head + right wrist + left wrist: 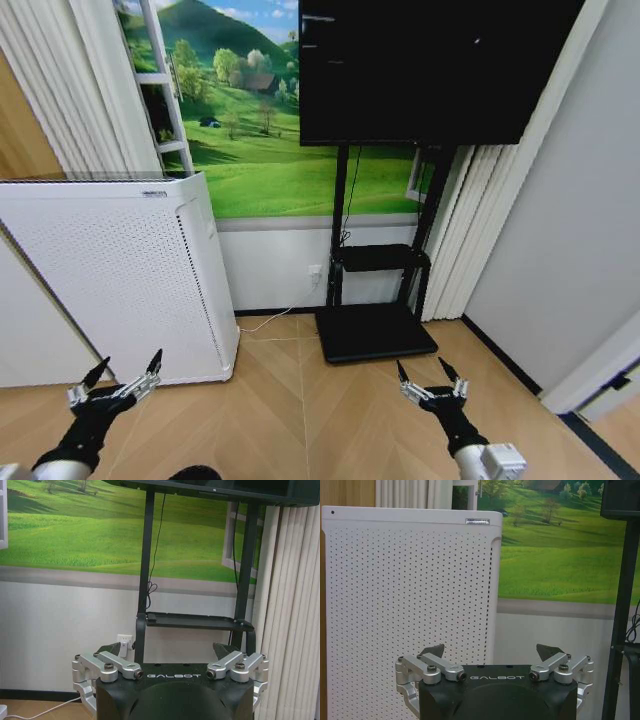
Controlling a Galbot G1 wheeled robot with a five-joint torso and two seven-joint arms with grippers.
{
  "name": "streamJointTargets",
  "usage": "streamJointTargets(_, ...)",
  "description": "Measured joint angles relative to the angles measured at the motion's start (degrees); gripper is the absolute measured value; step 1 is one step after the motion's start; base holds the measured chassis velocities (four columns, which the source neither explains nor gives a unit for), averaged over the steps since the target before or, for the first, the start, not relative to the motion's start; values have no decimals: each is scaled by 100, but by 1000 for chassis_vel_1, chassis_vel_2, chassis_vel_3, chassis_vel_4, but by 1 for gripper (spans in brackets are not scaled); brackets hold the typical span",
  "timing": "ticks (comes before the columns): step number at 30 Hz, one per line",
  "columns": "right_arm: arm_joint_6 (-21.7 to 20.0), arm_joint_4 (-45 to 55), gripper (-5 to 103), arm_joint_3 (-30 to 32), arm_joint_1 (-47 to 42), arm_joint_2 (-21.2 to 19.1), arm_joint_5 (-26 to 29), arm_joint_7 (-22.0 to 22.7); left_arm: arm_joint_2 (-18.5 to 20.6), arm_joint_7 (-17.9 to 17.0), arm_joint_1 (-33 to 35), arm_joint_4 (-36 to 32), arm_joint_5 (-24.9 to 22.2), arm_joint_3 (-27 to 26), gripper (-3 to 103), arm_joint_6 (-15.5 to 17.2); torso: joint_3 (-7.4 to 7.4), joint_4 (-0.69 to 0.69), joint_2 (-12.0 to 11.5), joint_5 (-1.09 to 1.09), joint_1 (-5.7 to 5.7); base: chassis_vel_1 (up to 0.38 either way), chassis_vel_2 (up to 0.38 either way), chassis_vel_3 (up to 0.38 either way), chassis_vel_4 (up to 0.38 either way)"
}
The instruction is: Pick up the trash bin and place the garbage on the floor into it.
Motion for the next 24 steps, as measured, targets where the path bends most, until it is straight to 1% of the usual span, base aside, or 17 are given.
streamJointTargets(6,3,-3,100,0,1,0,-3,3,1,-1,-5,0,-6,1,100,5,117,0,179,0,63,0,0,0,0)
streamJointTargets(24,9,-7,100,0,1,1,-4,3,-29,-5,1,0,-9,-16,100,6,352,0,577,0,226,0,0,0,0)
